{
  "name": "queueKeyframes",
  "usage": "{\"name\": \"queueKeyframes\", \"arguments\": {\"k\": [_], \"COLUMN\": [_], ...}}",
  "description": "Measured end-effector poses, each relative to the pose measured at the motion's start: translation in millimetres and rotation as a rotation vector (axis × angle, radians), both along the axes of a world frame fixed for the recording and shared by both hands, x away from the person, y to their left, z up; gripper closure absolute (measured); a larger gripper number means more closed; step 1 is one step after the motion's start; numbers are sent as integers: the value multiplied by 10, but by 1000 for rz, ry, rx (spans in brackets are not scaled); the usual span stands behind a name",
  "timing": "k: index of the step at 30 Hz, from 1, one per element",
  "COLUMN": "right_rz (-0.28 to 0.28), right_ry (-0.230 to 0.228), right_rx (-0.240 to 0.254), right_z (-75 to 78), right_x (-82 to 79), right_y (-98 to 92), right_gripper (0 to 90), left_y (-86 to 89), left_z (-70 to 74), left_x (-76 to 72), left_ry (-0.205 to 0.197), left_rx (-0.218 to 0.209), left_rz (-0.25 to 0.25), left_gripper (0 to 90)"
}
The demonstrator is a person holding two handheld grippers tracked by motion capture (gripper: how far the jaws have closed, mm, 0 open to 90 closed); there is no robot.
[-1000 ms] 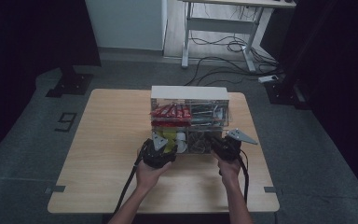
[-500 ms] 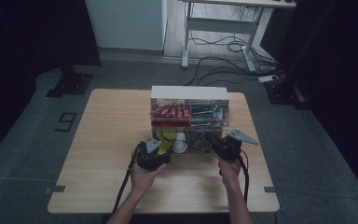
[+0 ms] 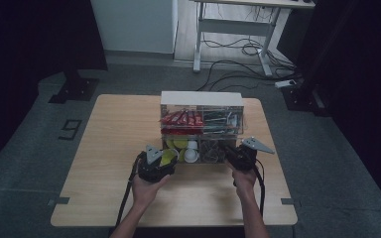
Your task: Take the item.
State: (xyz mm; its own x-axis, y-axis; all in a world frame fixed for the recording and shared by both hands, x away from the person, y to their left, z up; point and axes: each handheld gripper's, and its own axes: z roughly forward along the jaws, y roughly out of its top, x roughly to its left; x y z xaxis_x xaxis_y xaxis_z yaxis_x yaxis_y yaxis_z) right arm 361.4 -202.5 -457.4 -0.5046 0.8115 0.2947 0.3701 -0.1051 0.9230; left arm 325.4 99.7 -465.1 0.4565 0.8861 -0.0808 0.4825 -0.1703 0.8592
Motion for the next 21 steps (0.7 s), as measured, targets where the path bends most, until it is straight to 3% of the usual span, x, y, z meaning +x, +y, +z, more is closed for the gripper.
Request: {"name": "queueKeyframes", "arguments": {"k": [21], "right_rz": [-11], "right_ry": [2], "right_rx": [-5], "right_z": [-21], "right_x": [13], "right_y": [-6], "right_gripper": [889], "left_y": [447], "left_z": [-39], "left_x": [-59], "left_ry": [9], "left_rx": [-24], "left_rz": [72], "left_gripper": [407]}}
